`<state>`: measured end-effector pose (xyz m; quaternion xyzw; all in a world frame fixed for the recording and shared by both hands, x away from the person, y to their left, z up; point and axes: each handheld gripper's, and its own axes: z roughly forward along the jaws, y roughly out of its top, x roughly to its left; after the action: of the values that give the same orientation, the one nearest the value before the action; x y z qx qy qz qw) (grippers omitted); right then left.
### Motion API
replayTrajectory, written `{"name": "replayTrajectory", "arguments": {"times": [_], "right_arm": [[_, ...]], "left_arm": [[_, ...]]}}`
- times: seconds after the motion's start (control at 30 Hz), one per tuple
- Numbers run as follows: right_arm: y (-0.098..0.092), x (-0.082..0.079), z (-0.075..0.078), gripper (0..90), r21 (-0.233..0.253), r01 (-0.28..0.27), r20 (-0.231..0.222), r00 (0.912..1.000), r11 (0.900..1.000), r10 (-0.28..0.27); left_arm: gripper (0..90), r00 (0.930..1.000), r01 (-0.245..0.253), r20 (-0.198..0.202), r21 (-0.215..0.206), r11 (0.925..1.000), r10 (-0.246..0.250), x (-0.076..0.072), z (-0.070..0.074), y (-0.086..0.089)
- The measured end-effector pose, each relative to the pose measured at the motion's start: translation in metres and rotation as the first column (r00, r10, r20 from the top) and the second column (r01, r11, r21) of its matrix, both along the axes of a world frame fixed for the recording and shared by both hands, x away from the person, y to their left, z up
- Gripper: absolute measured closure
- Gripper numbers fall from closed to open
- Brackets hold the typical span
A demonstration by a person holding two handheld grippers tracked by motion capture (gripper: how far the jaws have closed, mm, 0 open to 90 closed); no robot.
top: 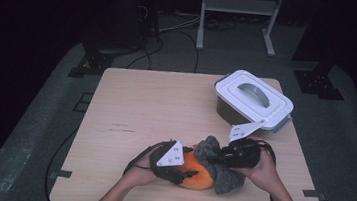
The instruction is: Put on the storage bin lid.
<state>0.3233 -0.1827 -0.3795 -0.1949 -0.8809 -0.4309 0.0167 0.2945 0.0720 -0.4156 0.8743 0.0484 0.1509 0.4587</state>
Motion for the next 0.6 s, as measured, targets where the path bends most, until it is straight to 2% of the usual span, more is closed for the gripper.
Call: {"name": "replayTrajectory", "arguments": {"times": [0.03,0.07,0.1,0.13,0.2,0.23,0.27,0.37,0.5,0.53,0.6], "right_arm": [[0.004,0.0,-0.003,74.6,-0.016,-0.006,0.003,1.0,1.0,0.006],[0.006,0.0,-0.005,74.6,-0.024,-0.009,-0.002,1.0,1.0,0.009],[0.006,0.0,-0.005,74.6,-0.024,-0.009,-0.002,1.0,1.0,0.009],[0.009,-0.001,-0.011,74.6,-0.027,-0.022,-0.017,0.9996,0.999,0.022],[0.011,-0.003,-0.014,74.6,-0.022,-0.031,-0.017,0.9994,0.999,0.03],[0.011,-0.005,-0.014,74.6,-0.023,-0.031,-0.015,0.9994,0.999,0.031],[0.011,-0.006,-0.014,74.6,-0.027,-0.029,-0.01,0.9996,0.999,0.028],[0.007,-0.007,-0.015,74.6,-0.02,-0.026,-0.014,0.9996,0.999,0.026],[-0.008,-0.008,-0.022,74.5,-0.006,-0.008,-0.036,0.9993,1.0,0.007],[-0.017,-0.008,-0.024,74.4,-0.018,0.006,-0.05,0.9987,1.0,-0.007],[-0.019,-0.009,-0.021,74.4,-0.029,0.01,-0.042,0.999,1.0,-0.012]], "left_arm": [[25.3,0.9998,-0.001,-0.019,-0.006,1.0,0.001,0.001,0.001,0.002],[20.1,0.9989,-0.004,-0.047,-0.029,0.9996,0.002,0.002,0.002,0.004],[17.9,0.9989,-0.004,-0.047,-0.029,0.9996,0.002,0.002,0.002,0.004],[15.6,0.9966,-0.021,-0.08,-0.061,0.9979,0.016,0.005,0.004,0.007],[17.3,0.9964,-0.022,-0.083,-0.049,0.9985,0.018,0.005,0.003,0.007],[22.4,0.9959,-0.014,-0.09,-0.037,0.9992,0.01,0.006,0.002,0.006],[23.6,0.9965,-0.004,-0.084,-0.028,0.9996,0.002,0.004,-0.002,0.005],[24.9,0.9968,-0.004,-0.079,-0.029,0.9996,0.002,0.003,-0.003,0.005],[26.8,0.9963,0.0,-0.086,-0.032,0.9995,-0.002,0.001,-0.004,0.007],[27.5,0.9961,0.002,-0.088,-0.033,0.9994,-0.005,0.001,-0.005,0.006],[28.4,0.9962,0.012,-0.086,-0.033,0.9994,-0.015,0.0,-0.005,0.005]]}}
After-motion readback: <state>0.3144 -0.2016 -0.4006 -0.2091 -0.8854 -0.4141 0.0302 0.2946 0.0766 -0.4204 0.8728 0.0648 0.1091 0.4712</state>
